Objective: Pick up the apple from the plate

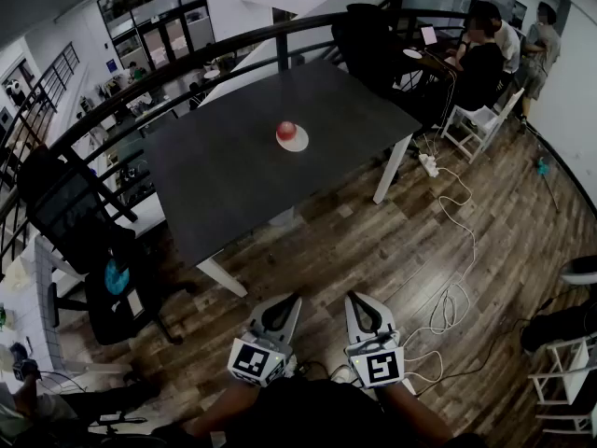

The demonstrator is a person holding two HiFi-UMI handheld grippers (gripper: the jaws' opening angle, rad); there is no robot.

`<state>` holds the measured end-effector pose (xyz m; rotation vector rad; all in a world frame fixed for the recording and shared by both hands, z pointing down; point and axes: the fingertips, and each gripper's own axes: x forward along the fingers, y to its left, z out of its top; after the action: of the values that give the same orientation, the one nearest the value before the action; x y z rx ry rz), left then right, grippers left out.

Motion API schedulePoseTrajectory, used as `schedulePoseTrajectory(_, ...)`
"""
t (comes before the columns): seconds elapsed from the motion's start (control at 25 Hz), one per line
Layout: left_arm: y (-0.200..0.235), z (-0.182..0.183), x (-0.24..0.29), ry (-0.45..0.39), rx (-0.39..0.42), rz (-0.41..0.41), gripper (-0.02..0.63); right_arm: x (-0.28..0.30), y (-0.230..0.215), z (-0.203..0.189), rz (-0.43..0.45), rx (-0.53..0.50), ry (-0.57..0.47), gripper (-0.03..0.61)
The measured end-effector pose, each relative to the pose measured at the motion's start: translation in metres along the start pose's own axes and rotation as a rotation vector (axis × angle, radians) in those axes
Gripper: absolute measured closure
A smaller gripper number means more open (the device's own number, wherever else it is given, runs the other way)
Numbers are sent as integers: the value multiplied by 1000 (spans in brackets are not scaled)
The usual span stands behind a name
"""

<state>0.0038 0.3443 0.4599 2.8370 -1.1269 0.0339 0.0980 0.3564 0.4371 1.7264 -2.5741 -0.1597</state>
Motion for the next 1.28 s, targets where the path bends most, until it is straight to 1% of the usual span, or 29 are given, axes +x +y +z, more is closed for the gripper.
schedulePoseTrajectory(0.12,-16,2,21,-10,13,-24,588,-4,-23,3,-12,8,-34,555)
schedulePoseTrajectory(0.24,-30,1,34,-3,-2,-30,588,-15,-41,-1,-29,14,-27,554)
schedulePoseTrajectory(0.48,-45,-1,46,-7,10,-36,588,-28,-59,-6,-42,11,-27,554)
schedulePoseTrajectory(0.6,-49,0,45,-9,11,-35,588,-31,-60,-5,-37,-2,-23,555)
schedulePoseTrajectory(0.8,-45,4,40,-11,18,-23,588,-27,-53,3,-33,-2,-51,554)
schedulePoseTrajectory(0.96,-43,3,37,-9,28,-17,588,-25,-48,2,-18,-6,-40,555)
schedulePoseTrajectory(1.28,-22,6,29,-18,25,-10,588,-6,-32,7,-18,0,-51,554)
